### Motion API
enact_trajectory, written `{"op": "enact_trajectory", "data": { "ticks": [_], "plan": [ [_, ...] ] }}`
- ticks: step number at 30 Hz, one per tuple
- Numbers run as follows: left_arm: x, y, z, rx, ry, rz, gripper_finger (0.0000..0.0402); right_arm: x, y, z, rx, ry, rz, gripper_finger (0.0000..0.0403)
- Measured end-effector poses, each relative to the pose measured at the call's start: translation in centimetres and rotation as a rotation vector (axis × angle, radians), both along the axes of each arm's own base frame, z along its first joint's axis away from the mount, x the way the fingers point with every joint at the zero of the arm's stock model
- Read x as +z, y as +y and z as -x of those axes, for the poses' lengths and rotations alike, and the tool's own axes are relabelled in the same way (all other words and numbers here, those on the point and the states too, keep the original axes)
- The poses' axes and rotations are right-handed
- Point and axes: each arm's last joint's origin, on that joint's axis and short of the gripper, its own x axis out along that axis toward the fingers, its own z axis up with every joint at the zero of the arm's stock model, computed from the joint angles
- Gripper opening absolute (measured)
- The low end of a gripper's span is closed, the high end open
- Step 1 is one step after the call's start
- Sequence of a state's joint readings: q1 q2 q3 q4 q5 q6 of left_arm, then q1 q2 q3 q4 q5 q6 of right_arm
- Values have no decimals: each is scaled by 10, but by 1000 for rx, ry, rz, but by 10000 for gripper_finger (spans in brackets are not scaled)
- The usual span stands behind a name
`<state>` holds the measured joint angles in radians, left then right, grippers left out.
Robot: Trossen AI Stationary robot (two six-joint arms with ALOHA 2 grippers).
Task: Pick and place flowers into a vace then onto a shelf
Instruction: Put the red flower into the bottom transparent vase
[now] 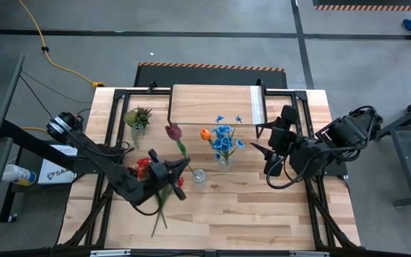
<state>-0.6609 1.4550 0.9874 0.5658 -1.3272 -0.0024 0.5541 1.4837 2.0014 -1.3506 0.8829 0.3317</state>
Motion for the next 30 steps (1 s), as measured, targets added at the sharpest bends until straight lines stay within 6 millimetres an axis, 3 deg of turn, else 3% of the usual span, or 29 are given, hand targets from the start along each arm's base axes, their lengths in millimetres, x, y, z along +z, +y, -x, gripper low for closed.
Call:
{"op": "enact_trajectory", "data": {
  "ticks": [19, 30],
  "plan": [
    [-43, -1, -28, 97, 103, -64, 30, 0, 0, 0, -1, -3, -8, 245],
    [-45, 6, -31, 123, 136, -90, 30, 0, 0, 0, 0, -1, -5, 245]
  ]
}}
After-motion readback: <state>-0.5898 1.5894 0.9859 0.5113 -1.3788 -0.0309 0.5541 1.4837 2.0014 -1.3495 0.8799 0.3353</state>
